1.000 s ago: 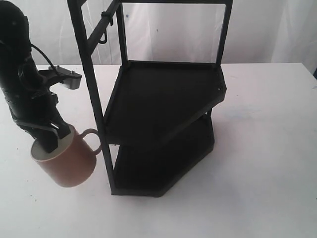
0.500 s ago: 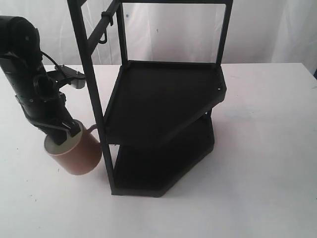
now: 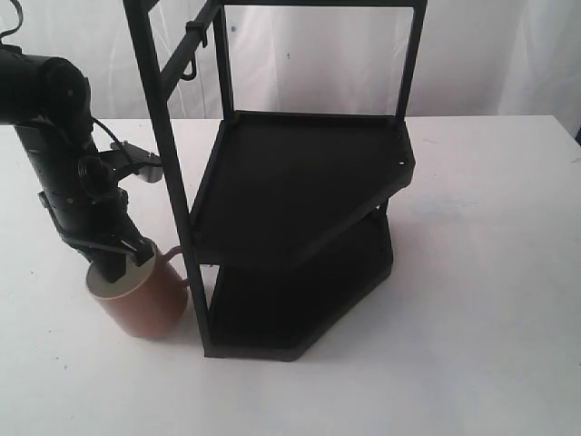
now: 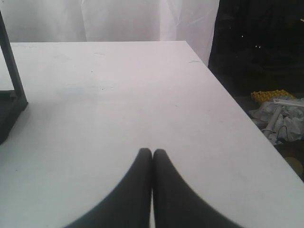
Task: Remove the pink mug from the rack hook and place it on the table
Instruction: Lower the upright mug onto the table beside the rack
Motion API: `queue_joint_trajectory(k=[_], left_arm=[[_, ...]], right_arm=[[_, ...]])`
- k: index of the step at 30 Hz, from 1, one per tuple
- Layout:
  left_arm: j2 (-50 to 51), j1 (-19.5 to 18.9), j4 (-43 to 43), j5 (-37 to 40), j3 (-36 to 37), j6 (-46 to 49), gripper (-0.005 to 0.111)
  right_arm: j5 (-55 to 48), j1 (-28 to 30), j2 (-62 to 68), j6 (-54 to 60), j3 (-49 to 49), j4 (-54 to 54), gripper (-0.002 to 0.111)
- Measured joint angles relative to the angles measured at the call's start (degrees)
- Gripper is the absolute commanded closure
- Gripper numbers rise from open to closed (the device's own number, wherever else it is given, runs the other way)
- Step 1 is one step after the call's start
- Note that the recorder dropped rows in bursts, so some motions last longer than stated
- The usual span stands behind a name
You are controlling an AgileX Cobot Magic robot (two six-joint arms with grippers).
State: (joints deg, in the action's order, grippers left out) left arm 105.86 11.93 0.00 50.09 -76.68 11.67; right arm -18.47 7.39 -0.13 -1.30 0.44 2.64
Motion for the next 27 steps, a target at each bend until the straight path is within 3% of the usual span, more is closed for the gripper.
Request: queue_joint_trajectory(k=[15, 21, 27], left_arm=[[0.23, 0.00, -0.32, 0.54, -0.26, -0.85, 0.107], [0.35, 0.00, -0.99, 0.66, -0.26, -0.38, 0.079], [0.90, 0.09, -1.57, 0.44, -0.26, -0.34, 0.076]], right_arm=[[0.00, 0.00, 0.00, 0.00, 0.00, 0.00, 0.108], [0.00, 0.00, 0.00, -0.68, 0.00, 0.00, 0.108], [0.00, 0.00, 0.00, -0.89, 0.00, 0.00, 0.108]])
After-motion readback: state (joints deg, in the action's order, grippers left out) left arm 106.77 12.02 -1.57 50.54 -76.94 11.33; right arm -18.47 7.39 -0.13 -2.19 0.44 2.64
